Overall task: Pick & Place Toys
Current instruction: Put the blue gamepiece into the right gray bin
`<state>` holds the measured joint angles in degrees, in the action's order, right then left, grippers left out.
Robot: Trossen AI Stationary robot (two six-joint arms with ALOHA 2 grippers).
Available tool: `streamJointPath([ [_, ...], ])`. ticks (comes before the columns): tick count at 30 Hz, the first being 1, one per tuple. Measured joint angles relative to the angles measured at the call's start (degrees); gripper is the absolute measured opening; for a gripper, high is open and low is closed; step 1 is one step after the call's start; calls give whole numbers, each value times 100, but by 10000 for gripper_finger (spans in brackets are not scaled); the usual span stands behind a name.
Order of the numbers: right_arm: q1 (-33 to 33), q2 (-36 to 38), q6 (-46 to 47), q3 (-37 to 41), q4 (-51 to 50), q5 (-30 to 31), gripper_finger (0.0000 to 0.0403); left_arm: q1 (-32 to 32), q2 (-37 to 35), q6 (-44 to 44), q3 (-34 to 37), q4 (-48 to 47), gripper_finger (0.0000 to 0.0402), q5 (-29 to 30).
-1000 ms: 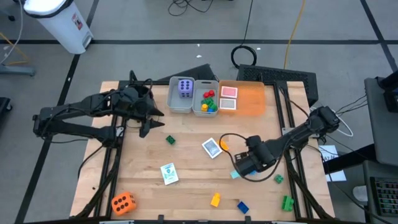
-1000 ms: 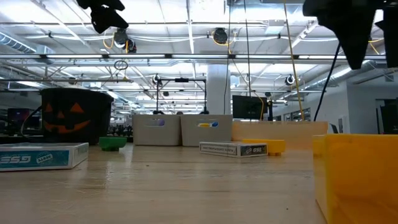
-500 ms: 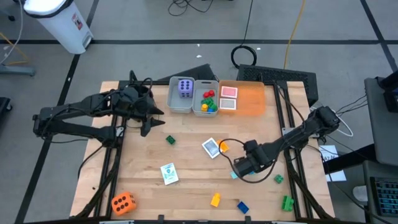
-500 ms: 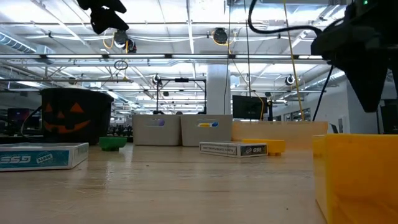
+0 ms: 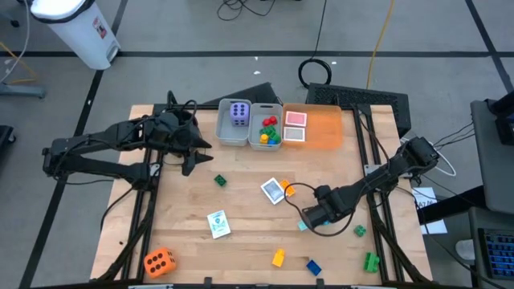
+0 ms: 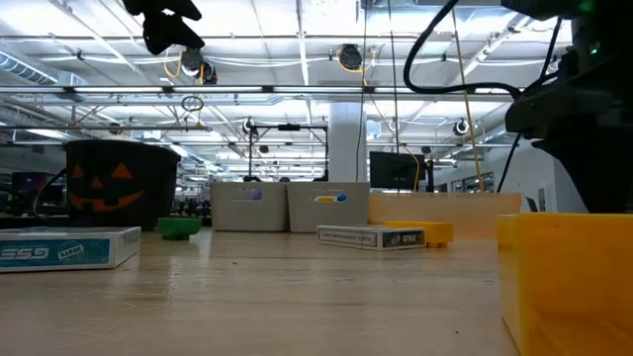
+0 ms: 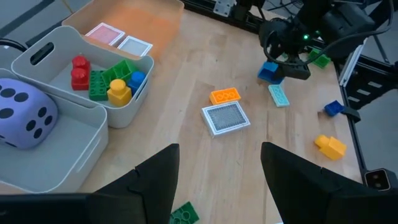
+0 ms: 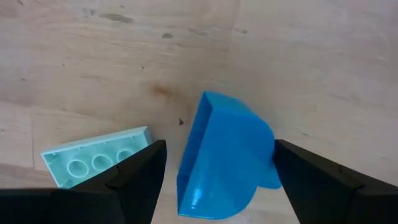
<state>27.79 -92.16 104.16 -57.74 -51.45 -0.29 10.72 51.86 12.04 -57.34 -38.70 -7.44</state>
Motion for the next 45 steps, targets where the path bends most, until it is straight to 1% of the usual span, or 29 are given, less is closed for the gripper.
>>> streamJointPath([
  [5,-4,2,-46,93,15,23,279,0,0,29,-1,0,234,0],
  [9,-4,2,-50,234,212,14,263,0,0,28,-2,0,234,0],
  [14,-4,2,-50,336,536,3,228,0,0,25,-2,0,235,0],
  [20,-4,2,-50,339,556,8,175,0,0,21,-2,0,234,2],
  [23,-4,2,-50,339,553,8,154,0,1,17,-2,0,234,2],
  [27,-4,2,-52,339,552,10,155,0,1,17,-2,0,234,2],
  [32,-17,83,-137,339,538,19,175,0,0,17,-2,0,235,2],
  [35,-77,224,-157,339,517,66,165,0,1,17,-2,0,235,3],
  [37,-136,363,-157,339,519,231,154,2,1,17,-2,2,234,4],
  [41,-308,763,-147,339,543,641,153,0,2,17,-2,52,234,4],
  [45,-525,1255,-143,339,624,1212,172,0,2,17,-2,252,235,4],
])
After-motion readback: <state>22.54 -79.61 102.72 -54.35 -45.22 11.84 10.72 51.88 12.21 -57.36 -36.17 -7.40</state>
